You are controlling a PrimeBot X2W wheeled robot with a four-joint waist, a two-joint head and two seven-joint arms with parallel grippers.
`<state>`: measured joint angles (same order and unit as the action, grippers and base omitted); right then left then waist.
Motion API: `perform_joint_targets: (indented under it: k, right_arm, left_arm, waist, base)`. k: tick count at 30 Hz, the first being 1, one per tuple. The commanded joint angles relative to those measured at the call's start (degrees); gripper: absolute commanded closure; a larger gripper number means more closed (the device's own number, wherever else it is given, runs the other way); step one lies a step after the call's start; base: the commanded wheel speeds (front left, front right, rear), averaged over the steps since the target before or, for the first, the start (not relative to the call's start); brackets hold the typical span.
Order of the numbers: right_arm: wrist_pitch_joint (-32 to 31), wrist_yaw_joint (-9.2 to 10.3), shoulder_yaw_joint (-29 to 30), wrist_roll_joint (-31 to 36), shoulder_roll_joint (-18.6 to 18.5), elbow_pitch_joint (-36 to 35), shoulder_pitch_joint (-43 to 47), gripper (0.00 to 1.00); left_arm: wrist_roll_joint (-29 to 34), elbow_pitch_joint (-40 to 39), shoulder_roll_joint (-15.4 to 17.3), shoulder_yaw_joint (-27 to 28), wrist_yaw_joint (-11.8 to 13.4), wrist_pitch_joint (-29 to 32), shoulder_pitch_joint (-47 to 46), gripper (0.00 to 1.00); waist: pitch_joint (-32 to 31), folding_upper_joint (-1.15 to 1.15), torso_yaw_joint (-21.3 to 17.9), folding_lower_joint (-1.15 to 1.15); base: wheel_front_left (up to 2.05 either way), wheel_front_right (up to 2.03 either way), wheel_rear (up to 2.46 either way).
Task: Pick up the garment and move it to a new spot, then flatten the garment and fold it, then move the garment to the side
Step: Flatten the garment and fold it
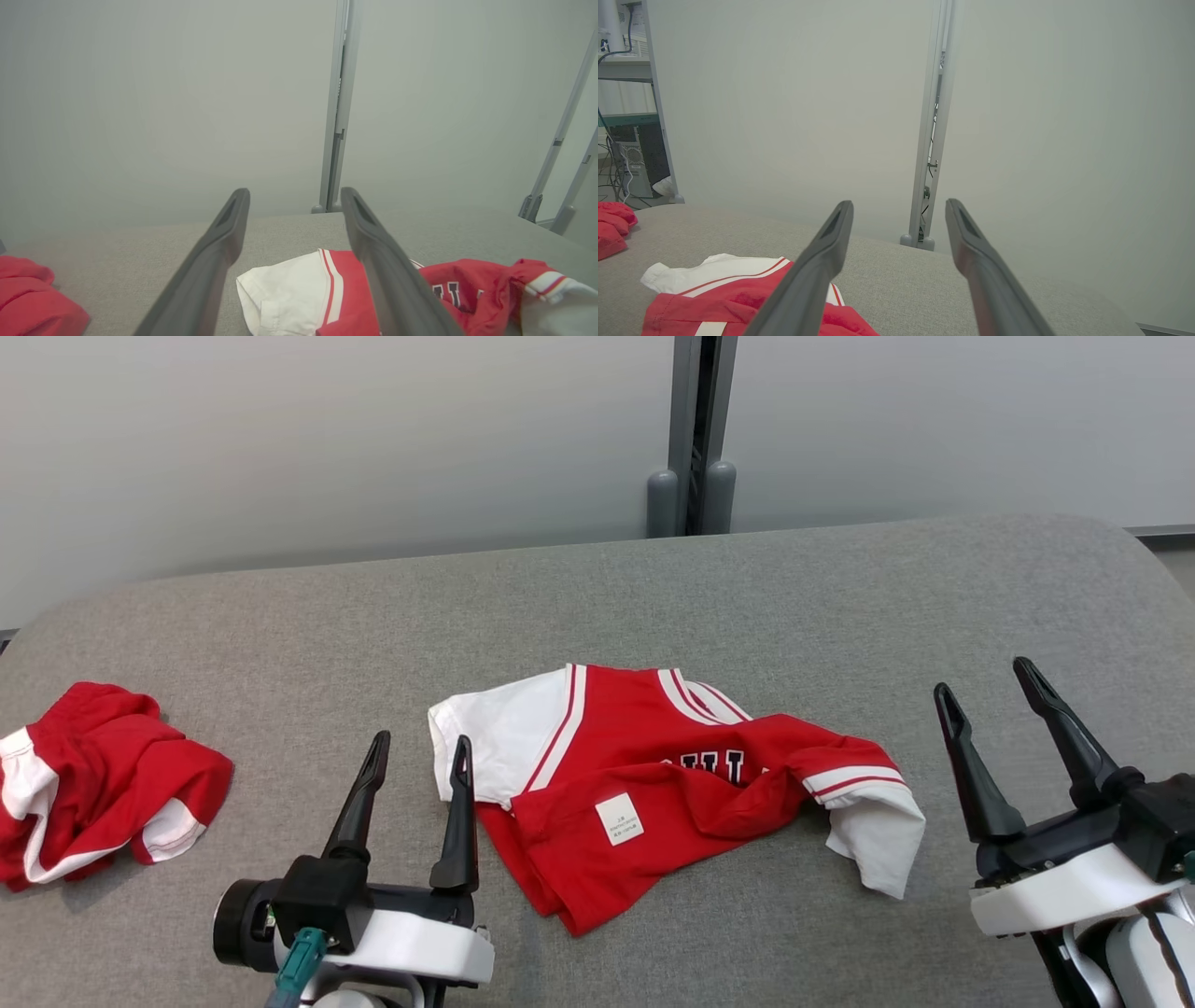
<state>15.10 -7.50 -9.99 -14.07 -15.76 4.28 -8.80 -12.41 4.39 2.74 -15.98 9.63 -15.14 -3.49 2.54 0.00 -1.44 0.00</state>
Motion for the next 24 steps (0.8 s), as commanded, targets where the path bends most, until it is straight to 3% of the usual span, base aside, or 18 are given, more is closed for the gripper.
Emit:
perform_joint_targets:
  k: [1,8,20,24]
  right_arm:
    - [0.1,0.01,-0.3,-0.2,-0.1,-0.1,-0.4,0.0]
    - [-2.5,0.01,-5.3,-1.5,-3.2,5.7,-7.2,0.0]
    - [-18.4,0.01,-19.1,-16.2,-8.2,19.1,-26.5,0.0]
    - [-23.2,0.01,-24.4,-20.7,-11.5,22.6,-32.1,0.0]
  left_arm:
    - [0.2,-0.2,0.3,0.1,0.0,0.0,-0.1,0.0]
    - [0.4,-0.2,0.2,-1.3,-0.5,0.0,-1.5,0.0]
    - [-0.9,0.6,0.3,-5.4,0.4,0.0,-5.0,0.0]
    - [-1.6,0.5,0.2,-6.7,0.8,0.0,-6.3,0.0]
  waist:
    - [0.6,0.0,0.4,0.0]
    - [3.8,0.0,3.6,0.0]
    - [11.6,0.0,12.5,0.0]
    - [14.0,0.0,15.8,0.0]
  base:
    - [0.0,0.0,0.0]
    - [0.0,0.0,0.0]
    - [0.0,0.0,0.0]
    - [0.0,0.0,0.0]
